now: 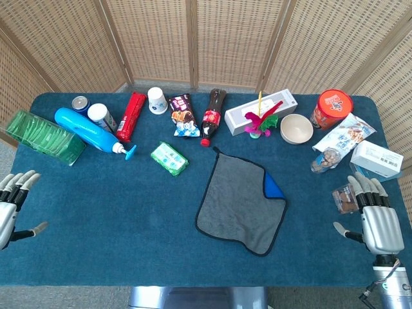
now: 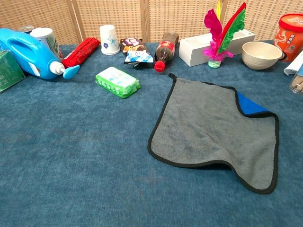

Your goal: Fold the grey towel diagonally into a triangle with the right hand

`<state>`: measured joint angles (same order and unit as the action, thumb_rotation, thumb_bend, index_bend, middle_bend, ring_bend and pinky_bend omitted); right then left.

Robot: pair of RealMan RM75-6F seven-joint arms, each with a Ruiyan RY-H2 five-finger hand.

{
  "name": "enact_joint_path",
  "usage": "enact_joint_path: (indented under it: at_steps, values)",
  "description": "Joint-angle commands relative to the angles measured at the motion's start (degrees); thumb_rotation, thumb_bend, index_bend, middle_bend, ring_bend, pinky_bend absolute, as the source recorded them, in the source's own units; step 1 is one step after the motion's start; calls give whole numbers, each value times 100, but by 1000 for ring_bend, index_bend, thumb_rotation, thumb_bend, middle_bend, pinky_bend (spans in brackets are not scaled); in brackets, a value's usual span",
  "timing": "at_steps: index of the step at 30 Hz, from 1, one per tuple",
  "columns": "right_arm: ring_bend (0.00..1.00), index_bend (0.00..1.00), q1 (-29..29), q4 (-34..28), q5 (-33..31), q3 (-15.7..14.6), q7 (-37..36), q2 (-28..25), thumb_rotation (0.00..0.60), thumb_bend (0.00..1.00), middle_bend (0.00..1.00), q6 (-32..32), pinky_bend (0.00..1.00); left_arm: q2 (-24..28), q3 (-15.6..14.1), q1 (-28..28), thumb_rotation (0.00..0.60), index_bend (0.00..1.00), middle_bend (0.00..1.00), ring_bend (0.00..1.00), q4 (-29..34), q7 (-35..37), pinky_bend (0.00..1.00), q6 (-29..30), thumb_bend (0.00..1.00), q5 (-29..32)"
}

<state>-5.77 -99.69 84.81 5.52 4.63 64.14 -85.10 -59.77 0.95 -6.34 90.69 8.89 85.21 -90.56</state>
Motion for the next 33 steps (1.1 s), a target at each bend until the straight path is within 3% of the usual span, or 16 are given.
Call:
enact_joint_path:
  at_steps: [1,11,19,27,33]
  values:
    - [0,65,-24,12,33,-32,29,30,600,0,0,50,0,58,-12,24,600,0,0,0,73,-13,0,12,115,25]
    - [0,86,-233,68,27,-102,349,334,600,0,0,424,0,422,-80,125,600,0,0,0,446,-21,0,14,116,119]
    - [0,104,-646,150,-157,51,830,685,600,0,0,919,0,525,-64,167,600,0,0,0,511,82,0,58,116,163]
    - [0,121,-921,386,-278,133,1013,1096,600,0,0,1167,0,521,-80,195,600,0,0,0,516,64,0,96,115,119]
    - [0,148,-1206,906,-316,213,1028,1577,600,1,0,1390,0,517,-63,210,600,0,0,0,522,55,0,116,115,144]
